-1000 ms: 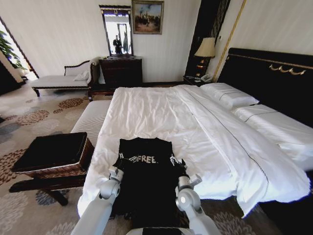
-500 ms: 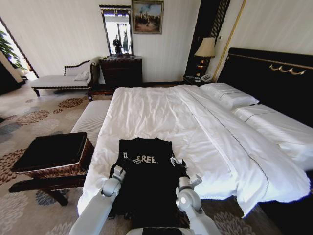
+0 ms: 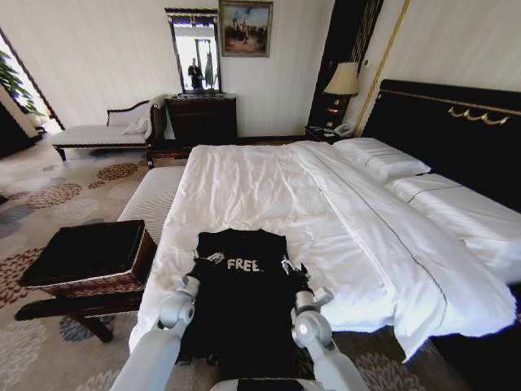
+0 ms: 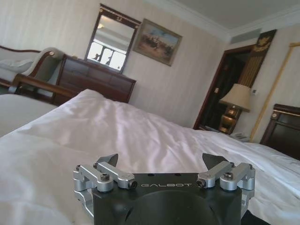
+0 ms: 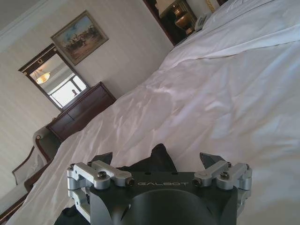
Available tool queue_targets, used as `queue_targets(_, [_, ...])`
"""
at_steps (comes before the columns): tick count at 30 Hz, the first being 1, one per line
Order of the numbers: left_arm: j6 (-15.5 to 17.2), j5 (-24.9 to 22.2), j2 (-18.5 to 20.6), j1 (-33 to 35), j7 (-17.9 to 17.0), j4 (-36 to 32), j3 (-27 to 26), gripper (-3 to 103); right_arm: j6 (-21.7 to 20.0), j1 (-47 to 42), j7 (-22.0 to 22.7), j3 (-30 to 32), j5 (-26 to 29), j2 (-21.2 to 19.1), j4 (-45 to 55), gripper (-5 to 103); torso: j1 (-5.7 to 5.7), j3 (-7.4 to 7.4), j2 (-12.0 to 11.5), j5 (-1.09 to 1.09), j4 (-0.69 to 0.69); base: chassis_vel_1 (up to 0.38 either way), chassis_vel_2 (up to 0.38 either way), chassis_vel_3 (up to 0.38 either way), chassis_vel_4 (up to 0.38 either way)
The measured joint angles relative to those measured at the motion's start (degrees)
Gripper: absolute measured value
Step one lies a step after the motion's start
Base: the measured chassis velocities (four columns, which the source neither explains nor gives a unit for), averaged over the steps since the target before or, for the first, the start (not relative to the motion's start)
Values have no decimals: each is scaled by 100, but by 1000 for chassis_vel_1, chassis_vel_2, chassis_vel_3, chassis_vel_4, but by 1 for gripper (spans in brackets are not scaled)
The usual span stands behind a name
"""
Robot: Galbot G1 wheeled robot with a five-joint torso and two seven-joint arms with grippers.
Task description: Fold the clothes on the bed and place them into the basket.
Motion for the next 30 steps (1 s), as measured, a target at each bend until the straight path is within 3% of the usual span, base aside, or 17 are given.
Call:
queue_targets(3, [334, -198, 118, 6, -319, -132, -282, 100, -144, 549, -477, -163, 884, -512, -359, 100, 0, 0, 0, 2, 3, 0, 0, 0, 0])
queue_targets(8, [549, -250, 154, 69, -536, -244, -709, 100, -173, 1301, -1119, -493, 1357, -1005, -1219, 100, 0, 0, 0, 0, 1, 0, 0, 0, 0])
queue_targets(14, [594, -324, 156, 141, -633, -171, -1036, 100, -181, 1701, -1385, -704, 1520, -904, -1882, 100, 0, 0, 0, 1, 3, 0, 0, 0, 0])
queue_targets(22, [600, -321, 0, 312, -648, -442, -1136, 100, -171, 2083, -1411, -926, 1531, -769, -2459, 100, 0, 0, 0, 1, 1, 0, 0, 0, 0])
queue_targets(29, [605, -287, -12, 462, -649, -714, -1221, 100, -113, 2446, -1411, -1273, 1518, -878, -2924, 102, 0, 0, 0, 0, 2, 0, 0, 0, 0])
queue_targets(30, [605, -284, -23, 467, -651, -715, -1230, 100, -112, 2484, -1419, -1336, 1485, -891, -2994, 97, 0, 0, 0, 1, 1, 0, 0, 0, 0])
